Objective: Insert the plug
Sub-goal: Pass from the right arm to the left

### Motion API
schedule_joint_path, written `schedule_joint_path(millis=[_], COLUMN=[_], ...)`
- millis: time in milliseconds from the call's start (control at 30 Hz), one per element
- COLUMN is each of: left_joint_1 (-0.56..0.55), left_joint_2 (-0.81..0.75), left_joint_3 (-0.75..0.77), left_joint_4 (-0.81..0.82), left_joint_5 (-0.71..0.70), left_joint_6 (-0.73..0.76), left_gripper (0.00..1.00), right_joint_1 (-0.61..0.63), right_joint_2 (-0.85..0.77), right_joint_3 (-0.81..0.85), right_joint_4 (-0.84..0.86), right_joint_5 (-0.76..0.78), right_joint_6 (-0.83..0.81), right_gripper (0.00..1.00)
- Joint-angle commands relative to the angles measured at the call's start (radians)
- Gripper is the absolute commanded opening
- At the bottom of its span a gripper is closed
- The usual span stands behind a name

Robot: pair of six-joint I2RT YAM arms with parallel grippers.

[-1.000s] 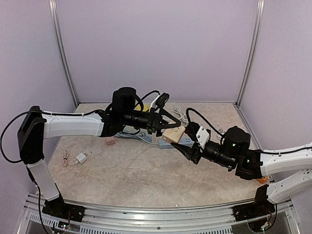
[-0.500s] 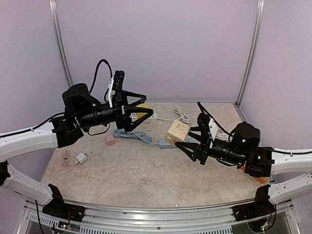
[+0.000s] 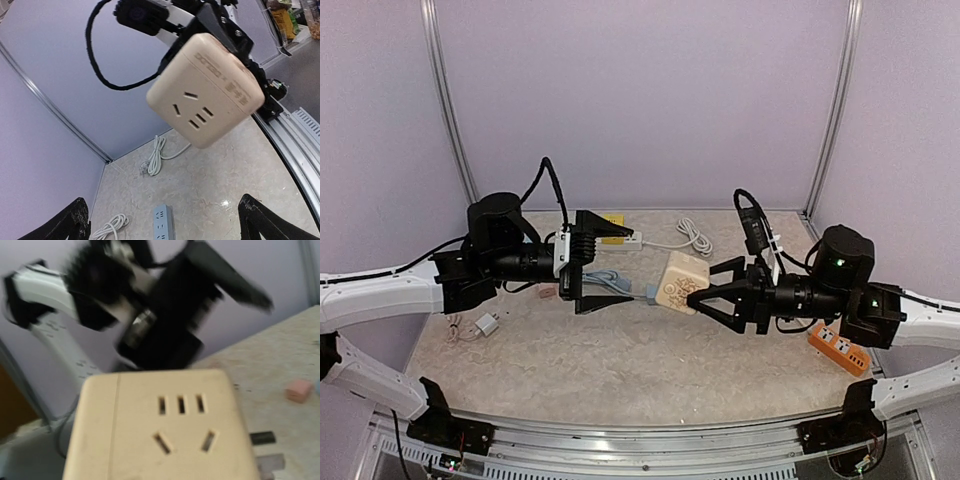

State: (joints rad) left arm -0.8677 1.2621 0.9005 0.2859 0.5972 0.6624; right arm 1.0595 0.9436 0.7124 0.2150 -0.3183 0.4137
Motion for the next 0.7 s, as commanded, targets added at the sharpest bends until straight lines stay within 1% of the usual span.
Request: schedule_joint_path(millis=[0,67,167,300,500,667], left_joint_1=[-0.011,-0.022,-0.033,-0.054,-0.072,-0.094], left_joint_2=[0.009,0.032,0.062,0.080,0.098,0.121], left_joint_3=[0.052,0.075,0.080,0.104,0.137,0.172], left_joint_4=[-0.175,-0.206,-0.173,-0.193,-0.236,-0.309], left_joint_5=[0.200,0.212,0.228,0.234,0.227,0.218], left_joint_6=[0.239,0.269,0.282,0.307,0.319,0.333], left_gripper=[0.99,0.99,0.99,0.99,0.99,0.93], right_joint_1=[-0.039,-0.058,-0.086,-0.112,-0.114,-0.121], right_joint_2=[-0.015,0.002,0.028,0.057,0.129,0.183], right_joint_3=[0.027,0.013,-0.018,-0.037,-0.049,-0.070], right_joint_4=[-0.009,0.020,0.099,0.156,0.227,0.307], right_joint_5=[-0.142,-0.192,-0.270,-0.330,-0.392,-0.419], right_joint_6=[0.135,0.186,0.246,0.294,0.341,0.389], right_gripper=[0.27,0.26,0.26,0.27,0.26,0.27])
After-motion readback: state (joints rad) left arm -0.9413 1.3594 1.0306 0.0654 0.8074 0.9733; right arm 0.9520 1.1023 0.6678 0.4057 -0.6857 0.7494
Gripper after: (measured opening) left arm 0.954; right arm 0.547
